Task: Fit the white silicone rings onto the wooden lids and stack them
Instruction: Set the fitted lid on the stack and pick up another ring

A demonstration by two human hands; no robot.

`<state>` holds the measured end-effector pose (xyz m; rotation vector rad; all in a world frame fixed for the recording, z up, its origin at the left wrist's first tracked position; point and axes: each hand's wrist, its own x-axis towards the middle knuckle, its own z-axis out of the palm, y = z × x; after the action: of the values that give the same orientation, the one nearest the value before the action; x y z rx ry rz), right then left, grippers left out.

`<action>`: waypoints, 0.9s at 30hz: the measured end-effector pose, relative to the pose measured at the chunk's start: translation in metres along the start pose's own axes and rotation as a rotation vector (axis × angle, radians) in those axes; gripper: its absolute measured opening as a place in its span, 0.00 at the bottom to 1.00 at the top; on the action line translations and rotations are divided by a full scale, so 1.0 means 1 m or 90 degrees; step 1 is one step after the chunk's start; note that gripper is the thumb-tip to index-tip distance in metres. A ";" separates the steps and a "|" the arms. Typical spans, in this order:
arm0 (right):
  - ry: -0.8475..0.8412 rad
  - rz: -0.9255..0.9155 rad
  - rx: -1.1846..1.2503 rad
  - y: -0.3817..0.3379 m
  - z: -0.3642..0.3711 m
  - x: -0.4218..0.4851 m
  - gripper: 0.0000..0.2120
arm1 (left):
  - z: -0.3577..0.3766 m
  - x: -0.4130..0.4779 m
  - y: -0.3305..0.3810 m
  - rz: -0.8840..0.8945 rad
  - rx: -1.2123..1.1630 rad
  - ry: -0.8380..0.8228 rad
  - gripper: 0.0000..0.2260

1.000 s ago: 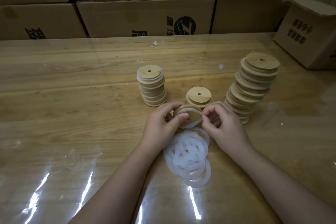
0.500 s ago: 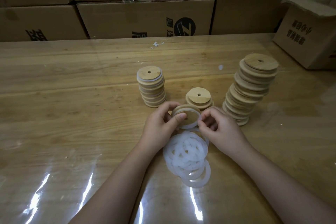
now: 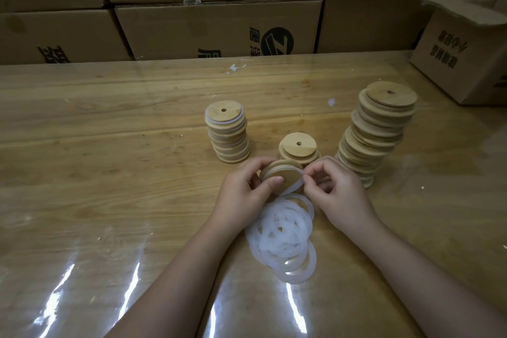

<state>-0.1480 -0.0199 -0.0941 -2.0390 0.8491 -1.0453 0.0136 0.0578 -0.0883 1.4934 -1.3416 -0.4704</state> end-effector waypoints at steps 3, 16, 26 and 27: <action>0.001 0.017 0.009 0.000 0.000 0.000 0.03 | 0.000 0.000 0.000 -0.002 0.003 0.002 0.14; -0.073 0.113 0.040 0.001 0.000 0.002 0.07 | -0.003 0.003 -0.001 -0.029 -0.035 -0.020 0.13; -0.111 0.074 -0.001 -0.001 0.001 0.001 0.04 | 0.000 0.000 -0.002 -0.053 -0.013 -0.010 0.08; -0.112 0.073 -0.001 -0.001 0.001 0.001 0.03 | 0.001 0.000 -0.001 -0.031 0.005 -0.012 0.09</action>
<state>-0.1465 -0.0202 -0.0934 -2.0237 0.8645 -0.7898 0.0134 0.0575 -0.0898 1.5343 -1.3265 -0.5115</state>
